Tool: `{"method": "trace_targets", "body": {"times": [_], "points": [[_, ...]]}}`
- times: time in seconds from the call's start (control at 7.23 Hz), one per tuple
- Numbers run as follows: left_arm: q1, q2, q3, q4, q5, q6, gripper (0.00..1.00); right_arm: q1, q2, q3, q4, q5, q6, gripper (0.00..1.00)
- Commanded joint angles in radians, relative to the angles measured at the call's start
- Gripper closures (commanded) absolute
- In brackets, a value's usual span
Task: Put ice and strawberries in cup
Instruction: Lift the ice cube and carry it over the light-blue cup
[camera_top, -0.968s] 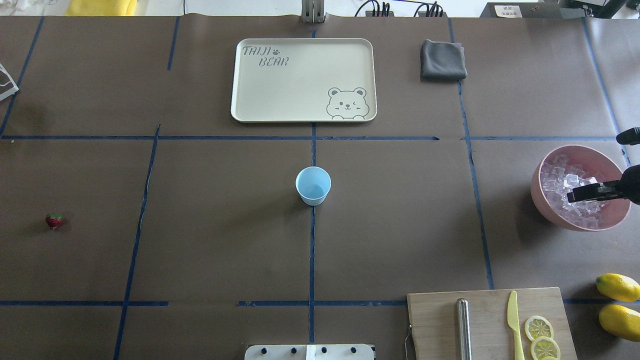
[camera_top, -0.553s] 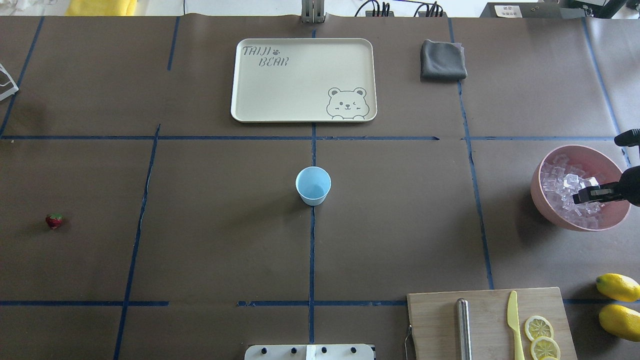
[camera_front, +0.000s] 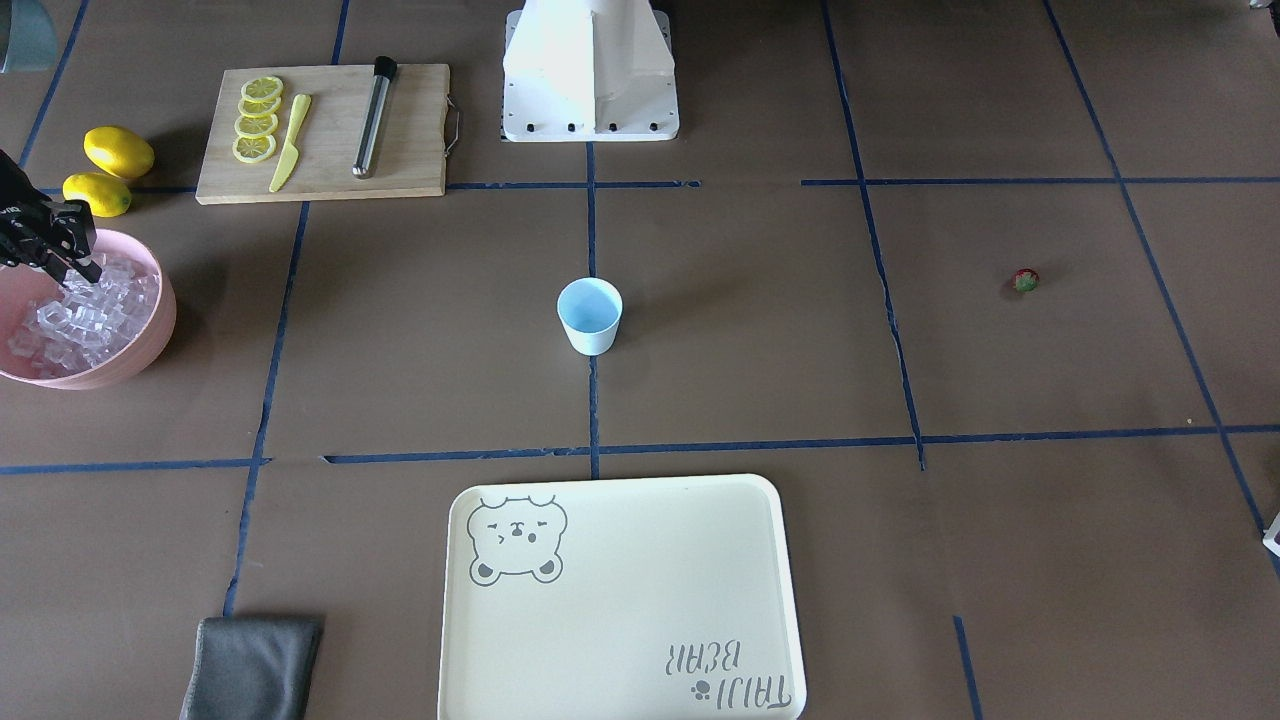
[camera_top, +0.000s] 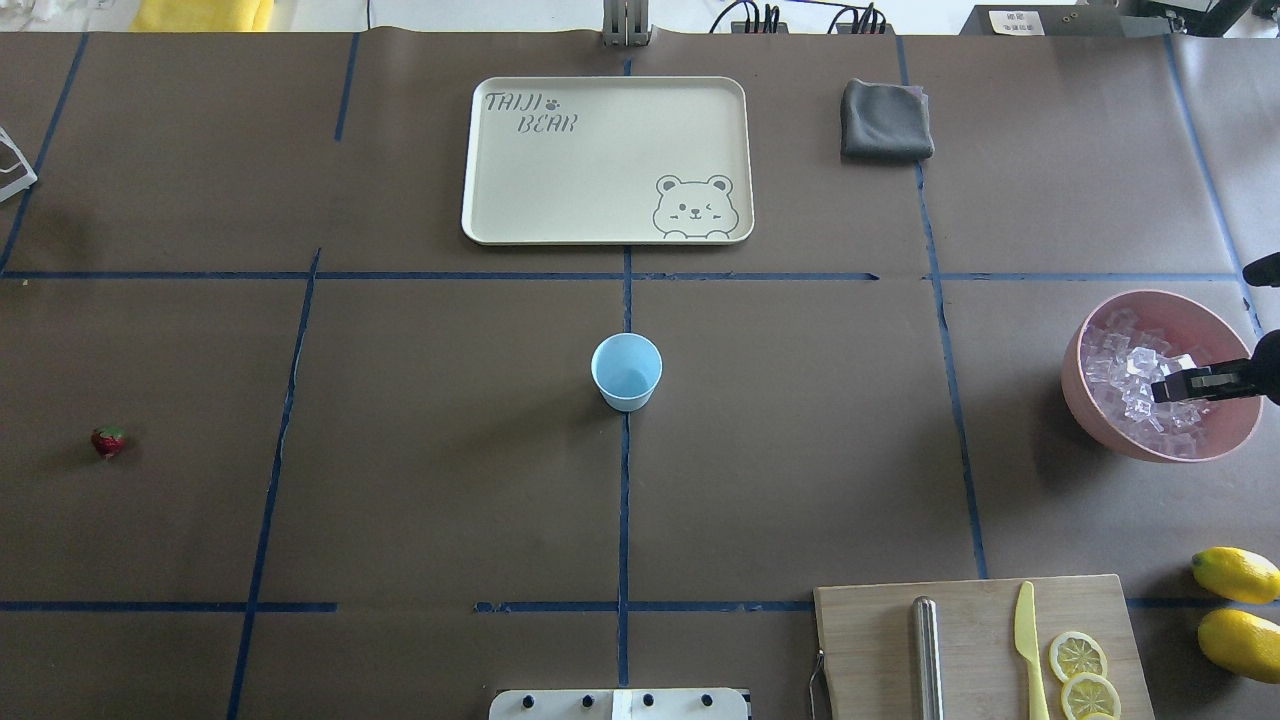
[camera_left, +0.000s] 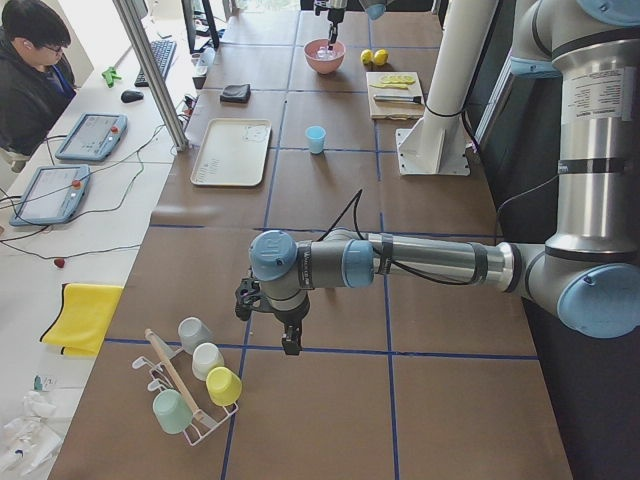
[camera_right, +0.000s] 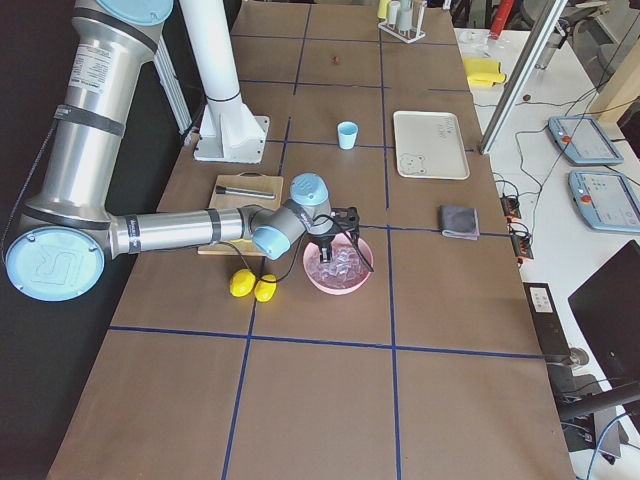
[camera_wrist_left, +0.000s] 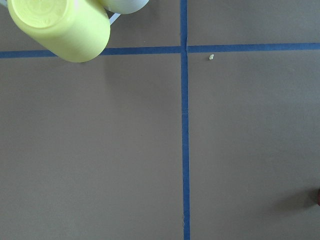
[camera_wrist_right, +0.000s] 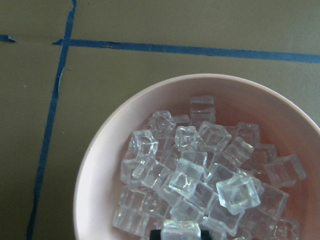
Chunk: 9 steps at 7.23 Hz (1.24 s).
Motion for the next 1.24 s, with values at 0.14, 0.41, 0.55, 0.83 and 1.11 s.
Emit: {"method": "trace_targets", "body": {"times": [0.14,0.41,0.55,0.83,1.11], "points": [[0.0,0.0,0.0,0.001,-0.002,0.0,0.0,0.061,0.007,0.115,-0.004,0.018,0.0,1.0],[0.002,0.0,0.002,0.001,-0.002,0.0,0.0,0.029,0.199,0.12,-0.21,0.018,0.001,1.0],[0.002,0.0,0.002,0.001,-0.002,-0.003,0.0,-0.025,0.324,0.12,-0.366,0.0,0.006,1.0],[0.002,0.0,0.009,0.0,-0.002,0.0,0.0,-0.127,0.702,0.093,-0.823,-0.022,0.043,1.0],[0.005,0.0,0.011,-0.002,-0.002,-0.003,0.0,-0.285,0.913,0.015,-0.885,-0.187,0.234,1.0]]}}
